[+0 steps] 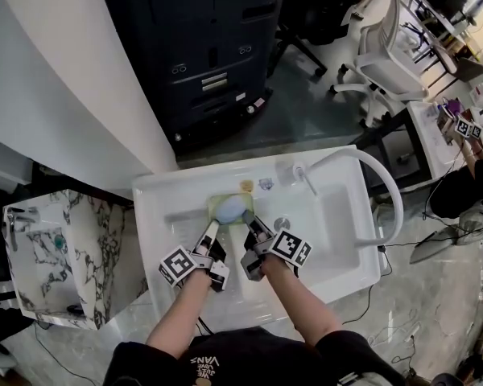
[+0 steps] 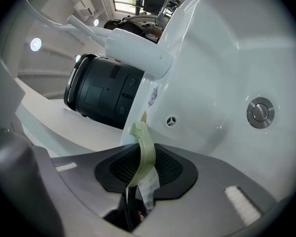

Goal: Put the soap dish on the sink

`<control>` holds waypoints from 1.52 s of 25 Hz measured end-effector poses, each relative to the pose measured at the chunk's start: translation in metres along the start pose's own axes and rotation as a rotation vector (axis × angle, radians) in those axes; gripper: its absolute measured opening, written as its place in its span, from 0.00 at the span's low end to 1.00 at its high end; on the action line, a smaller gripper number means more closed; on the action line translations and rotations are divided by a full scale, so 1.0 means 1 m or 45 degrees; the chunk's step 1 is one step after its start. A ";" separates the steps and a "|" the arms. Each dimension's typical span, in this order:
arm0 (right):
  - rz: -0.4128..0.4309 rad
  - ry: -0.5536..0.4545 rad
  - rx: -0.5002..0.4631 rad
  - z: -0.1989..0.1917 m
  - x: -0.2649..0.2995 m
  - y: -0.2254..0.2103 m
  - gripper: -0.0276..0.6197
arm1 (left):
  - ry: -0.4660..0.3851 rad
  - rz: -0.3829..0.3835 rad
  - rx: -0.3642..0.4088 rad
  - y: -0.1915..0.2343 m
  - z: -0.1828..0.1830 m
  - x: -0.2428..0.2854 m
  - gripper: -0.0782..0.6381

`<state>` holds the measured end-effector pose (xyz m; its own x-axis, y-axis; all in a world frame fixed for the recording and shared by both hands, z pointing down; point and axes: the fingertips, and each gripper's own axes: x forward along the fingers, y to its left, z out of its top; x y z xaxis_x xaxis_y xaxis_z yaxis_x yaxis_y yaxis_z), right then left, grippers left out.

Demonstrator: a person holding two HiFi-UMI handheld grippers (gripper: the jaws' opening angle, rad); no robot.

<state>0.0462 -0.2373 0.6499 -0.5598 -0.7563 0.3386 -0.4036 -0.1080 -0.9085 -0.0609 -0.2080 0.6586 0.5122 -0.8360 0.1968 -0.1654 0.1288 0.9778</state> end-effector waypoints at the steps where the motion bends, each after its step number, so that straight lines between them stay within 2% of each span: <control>1: -0.001 -0.001 0.001 0.001 0.001 0.000 0.17 | -0.003 0.000 -0.002 0.000 0.000 0.001 0.27; 6: 0.003 -0.017 -0.002 0.006 0.005 0.000 0.17 | -0.026 0.008 -0.007 -0.003 0.001 0.005 0.27; 17: -0.008 -0.036 -0.120 0.017 0.004 0.004 0.19 | -0.079 0.026 -0.028 -0.005 0.006 0.010 0.27; 23: -0.015 -0.039 -0.256 0.021 -0.007 0.011 0.19 | -0.090 0.026 -0.035 -0.006 0.007 0.015 0.27; 32: -0.101 -0.014 -0.519 0.017 -0.023 0.008 0.18 | -0.098 0.025 -0.027 -0.008 0.010 0.018 0.27; 38: -0.128 0.036 -0.588 0.003 -0.021 0.006 0.18 | -0.105 0.013 -0.033 -0.009 0.011 0.019 0.27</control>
<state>0.0581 -0.2239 0.6366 -0.5183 -0.7384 0.4313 -0.7328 0.1235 -0.6691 -0.0584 -0.2310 0.6527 0.4395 -0.8754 0.2014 -0.1479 0.1506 0.9775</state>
